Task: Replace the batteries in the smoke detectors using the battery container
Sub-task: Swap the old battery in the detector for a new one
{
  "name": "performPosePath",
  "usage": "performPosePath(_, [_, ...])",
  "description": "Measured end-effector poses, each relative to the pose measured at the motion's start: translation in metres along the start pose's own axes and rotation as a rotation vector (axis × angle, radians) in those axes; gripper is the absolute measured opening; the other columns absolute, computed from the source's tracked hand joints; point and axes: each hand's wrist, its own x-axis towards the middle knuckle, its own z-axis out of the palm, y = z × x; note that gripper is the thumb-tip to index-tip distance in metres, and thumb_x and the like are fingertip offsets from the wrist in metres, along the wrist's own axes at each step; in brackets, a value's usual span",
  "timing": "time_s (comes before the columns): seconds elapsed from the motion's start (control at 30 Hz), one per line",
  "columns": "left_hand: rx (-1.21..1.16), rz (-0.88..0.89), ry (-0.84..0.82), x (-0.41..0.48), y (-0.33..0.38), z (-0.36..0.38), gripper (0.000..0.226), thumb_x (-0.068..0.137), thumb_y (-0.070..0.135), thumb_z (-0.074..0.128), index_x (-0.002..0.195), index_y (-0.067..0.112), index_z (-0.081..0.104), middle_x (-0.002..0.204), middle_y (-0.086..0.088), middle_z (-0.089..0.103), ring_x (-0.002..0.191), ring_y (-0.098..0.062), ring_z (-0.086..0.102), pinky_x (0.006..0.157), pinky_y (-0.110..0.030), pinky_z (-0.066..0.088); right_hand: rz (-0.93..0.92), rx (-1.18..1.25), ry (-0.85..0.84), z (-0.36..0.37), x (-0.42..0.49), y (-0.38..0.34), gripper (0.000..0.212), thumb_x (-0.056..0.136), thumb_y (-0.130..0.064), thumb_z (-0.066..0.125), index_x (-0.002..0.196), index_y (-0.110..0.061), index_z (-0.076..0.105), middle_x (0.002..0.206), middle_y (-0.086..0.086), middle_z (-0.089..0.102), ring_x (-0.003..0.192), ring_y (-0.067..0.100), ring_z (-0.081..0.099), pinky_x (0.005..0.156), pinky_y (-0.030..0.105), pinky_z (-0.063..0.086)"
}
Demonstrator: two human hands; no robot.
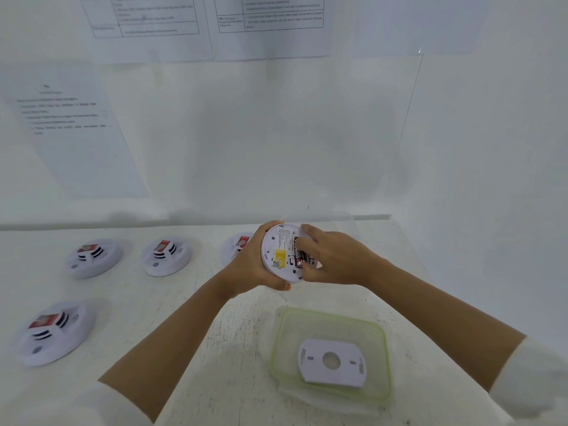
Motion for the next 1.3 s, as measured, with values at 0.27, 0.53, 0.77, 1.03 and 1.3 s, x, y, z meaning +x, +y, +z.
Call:
performPosePath(0.27, [-0.056,0.014,-0.008,0.001,0.005,-0.005,0.104,0.041,0.009,0.084,0.132,0.020,0.034,0.121,-0.002,0.052,0.111,-0.012,0.054,0.076,-0.025,0.054,0.244,0.209,-0.081,-0.012,-0.008,0.004,0.052,0.085,-0.047,0.058,0.129,-0.022,0.048,0.150,0.000,0.031,0.119,0.019,0.050,0.091,0.028,0.042])
performPosePath(0.53, [-0.034,0.029,-0.003,-0.001,0.010,-0.006,0.102,0.039,0.016,0.084,0.129,0.026,0.036,0.121,0.002,0.053,0.112,-0.011,0.054,0.076,-0.026,0.055,0.398,0.495,-0.026,-0.018,0.001,-0.001,0.058,0.071,-0.037,0.077,0.124,-0.023,0.057,0.134,-0.005,0.045,0.116,0.011,0.047,0.093,0.023,0.040])
performPosePath(0.77, [0.011,0.032,-0.007,-0.001,0.009,-0.008,0.103,0.042,0.010,0.084,0.130,0.023,0.033,0.122,0.003,0.051,0.109,-0.006,0.054,0.076,-0.022,0.053,0.416,0.565,-0.001,-0.019,0.008,0.001,0.053,0.061,-0.028,0.085,0.108,-0.019,0.063,0.111,-0.007,0.049,0.105,0.011,0.050,0.091,0.027,0.043])
performPosePath(1.03, [-0.006,0.041,0.001,-0.001,0.005,-0.009,0.098,0.047,-0.001,0.080,0.130,0.022,0.033,0.120,0.001,0.051,0.105,0.000,0.055,0.075,-0.021,0.053,0.412,0.588,-0.034,-0.019,0.016,0.004,0.049,0.059,-0.022,0.085,0.099,-0.022,0.058,0.108,-0.005,0.049,0.103,0.015,0.050,0.088,0.029,0.046])
performPosePath(1.3, [0.022,0.057,0.004,-0.003,0.002,-0.011,0.098,0.048,0.005,0.083,0.130,0.023,0.033,0.121,0.003,0.051,0.109,-0.003,0.053,0.078,-0.020,0.052,0.396,0.587,-0.073,-0.021,0.018,0.002,0.048,0.059,-0.023,0.084,0.093,-0.029,0.051,0.109,-0.004,0.049,0.102,0.016,0.049,0.083,0.026,0.046])
